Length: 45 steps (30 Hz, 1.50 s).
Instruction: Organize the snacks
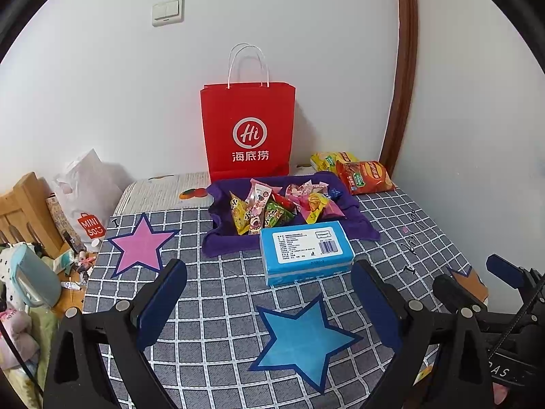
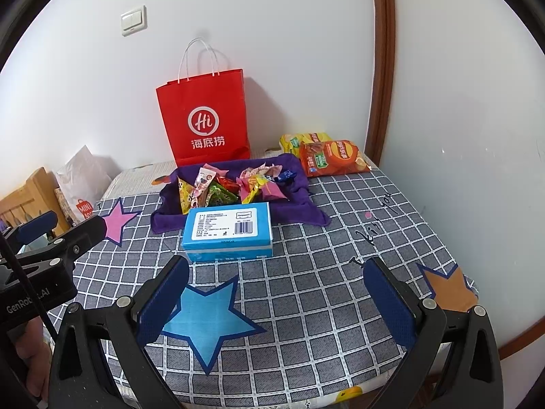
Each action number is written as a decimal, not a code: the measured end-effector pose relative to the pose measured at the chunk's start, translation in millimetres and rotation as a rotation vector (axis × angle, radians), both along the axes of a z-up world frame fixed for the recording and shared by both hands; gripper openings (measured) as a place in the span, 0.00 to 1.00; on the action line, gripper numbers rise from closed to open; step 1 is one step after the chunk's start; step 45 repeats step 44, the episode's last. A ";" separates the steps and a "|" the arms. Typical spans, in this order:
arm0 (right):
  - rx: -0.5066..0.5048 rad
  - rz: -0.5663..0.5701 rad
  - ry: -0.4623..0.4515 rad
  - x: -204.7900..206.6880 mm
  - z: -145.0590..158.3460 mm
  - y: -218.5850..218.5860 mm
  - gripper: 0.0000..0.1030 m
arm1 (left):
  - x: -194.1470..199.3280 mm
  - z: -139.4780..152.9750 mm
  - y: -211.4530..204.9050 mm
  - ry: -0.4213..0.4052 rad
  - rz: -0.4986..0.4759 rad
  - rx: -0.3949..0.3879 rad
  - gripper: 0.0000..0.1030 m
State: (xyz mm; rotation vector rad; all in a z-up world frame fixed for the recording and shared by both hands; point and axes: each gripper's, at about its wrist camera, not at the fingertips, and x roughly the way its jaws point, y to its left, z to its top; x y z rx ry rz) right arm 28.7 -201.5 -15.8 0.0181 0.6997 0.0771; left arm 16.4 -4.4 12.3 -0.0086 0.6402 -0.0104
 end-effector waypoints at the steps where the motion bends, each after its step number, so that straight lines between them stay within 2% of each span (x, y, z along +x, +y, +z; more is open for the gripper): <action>1: -0.001 0.001 0.000 -0.1 0.0 -0.1 0.98 | -0.1 -0.1 -0.2 0.000 0.000 -0.001 0.95; 40: 0.010 -0.005 -0.026 -10.4 3.9 0.1 0.98 | -1.2 -0.7 -2.5 -0.003 0.007 -0.007 0.95; 45: 0.018 -0.005 -0.020 -8.5 1.6 0.5 0.98 | -1.2 -0.6 -2.3 -0.003 0.015 -0.031 0.95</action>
